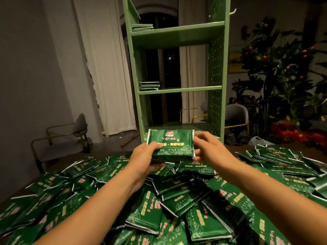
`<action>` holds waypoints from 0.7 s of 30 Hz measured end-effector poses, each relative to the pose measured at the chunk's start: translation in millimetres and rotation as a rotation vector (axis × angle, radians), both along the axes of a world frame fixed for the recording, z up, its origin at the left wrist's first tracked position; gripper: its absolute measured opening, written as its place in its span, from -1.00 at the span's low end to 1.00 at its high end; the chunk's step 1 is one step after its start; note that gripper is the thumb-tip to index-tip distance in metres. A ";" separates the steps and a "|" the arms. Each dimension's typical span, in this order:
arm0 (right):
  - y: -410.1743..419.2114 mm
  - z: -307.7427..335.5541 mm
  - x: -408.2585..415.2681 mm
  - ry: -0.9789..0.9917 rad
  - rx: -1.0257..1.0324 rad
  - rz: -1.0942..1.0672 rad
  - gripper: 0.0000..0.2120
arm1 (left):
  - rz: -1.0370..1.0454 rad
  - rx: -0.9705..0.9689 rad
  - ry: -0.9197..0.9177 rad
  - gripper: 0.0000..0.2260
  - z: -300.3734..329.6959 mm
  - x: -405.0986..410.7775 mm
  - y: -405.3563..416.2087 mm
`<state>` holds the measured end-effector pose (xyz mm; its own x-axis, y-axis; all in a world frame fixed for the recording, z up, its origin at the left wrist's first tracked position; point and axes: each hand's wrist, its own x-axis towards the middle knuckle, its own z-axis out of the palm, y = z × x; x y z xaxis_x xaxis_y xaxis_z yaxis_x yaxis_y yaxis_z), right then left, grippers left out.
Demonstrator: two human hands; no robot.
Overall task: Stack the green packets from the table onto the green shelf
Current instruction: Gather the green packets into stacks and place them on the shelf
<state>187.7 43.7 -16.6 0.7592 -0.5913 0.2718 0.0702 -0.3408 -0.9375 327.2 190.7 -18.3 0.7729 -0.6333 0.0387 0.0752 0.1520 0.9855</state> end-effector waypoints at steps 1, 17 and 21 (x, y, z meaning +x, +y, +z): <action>-4.3 1.2 -4.1 0.003 -0.346 -0.100 -0.70 | 0.009 -0.003 0.036 -0.92 3.8 4.9 1.4; -32.8 20.3 40.8 -0.119 -1.606 -0.141 -0.63 | -0.118 -0.011 0.211 -0.80 41.3 54.6 -31.6; -42.0 21.2 69.1 0.011 -1.608 -0.296 -0.63 | 0.023 0.076 0.084 -0.77 33.8 67.0 -38.1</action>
<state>256.7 1.7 4.6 0.6835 0.1620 0.7118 -0.1751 -0.9102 0.3753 394.2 152.5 15.5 0.7859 -0.6139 -0.0742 0.1554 0.0799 0.9846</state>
